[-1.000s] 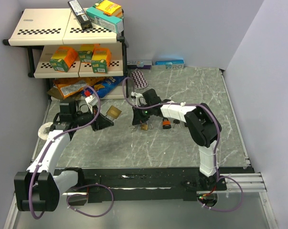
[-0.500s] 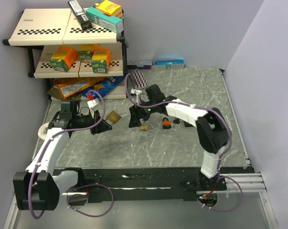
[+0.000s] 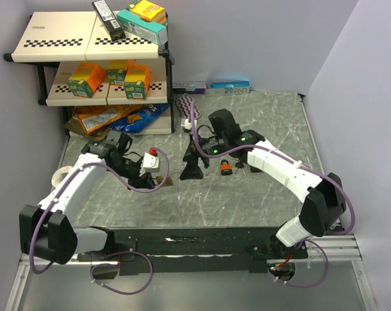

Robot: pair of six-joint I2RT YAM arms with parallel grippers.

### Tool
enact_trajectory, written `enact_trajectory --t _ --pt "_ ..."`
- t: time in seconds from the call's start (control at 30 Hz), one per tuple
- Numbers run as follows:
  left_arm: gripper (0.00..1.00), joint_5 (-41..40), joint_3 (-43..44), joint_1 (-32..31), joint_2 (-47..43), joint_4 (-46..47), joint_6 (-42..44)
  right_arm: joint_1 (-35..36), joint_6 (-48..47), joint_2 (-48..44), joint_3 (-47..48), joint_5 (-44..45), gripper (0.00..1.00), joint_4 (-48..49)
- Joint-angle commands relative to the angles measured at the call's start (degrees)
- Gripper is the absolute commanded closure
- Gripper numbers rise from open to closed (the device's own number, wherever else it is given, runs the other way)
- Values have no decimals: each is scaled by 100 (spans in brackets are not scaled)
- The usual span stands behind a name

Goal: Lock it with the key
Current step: Place the key at the center of the board, then place the lock at the center of the board.

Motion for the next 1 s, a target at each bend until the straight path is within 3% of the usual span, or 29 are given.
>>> enact_trajectory --t 0.0,0.13,0.6,0.8,0.83,0.9,0.93,0.97 --pt "99 806 587 -285 236 -350 398 361 57 16 -28 -259 0 145" --pt "99 1045 815 -329 456 -526 275 476 321 69 -203 -293 2 435" --pt "99 1335 1123 -364 817 -816 125 634 823 288 -371 -188 23 1191" --pt "99 1467 1185 -364 887 -816 2 661 840 368 -362 -232 52 1279" --pt "98 1493 1185 -364 904 -807 -50 661 849 341 -379 -241 65 1323" --pt "98 1537 1211 -356 931 -807 -120 661 841 341 -406 -276 79 1306" --pt "96 1537 1220 -355 957 -833 -147 661 806 332 -397 -285 100 1254" --pt "94 1555 1229 -347 966 -834 -182 661 771 306 -414 -285 100 1227"
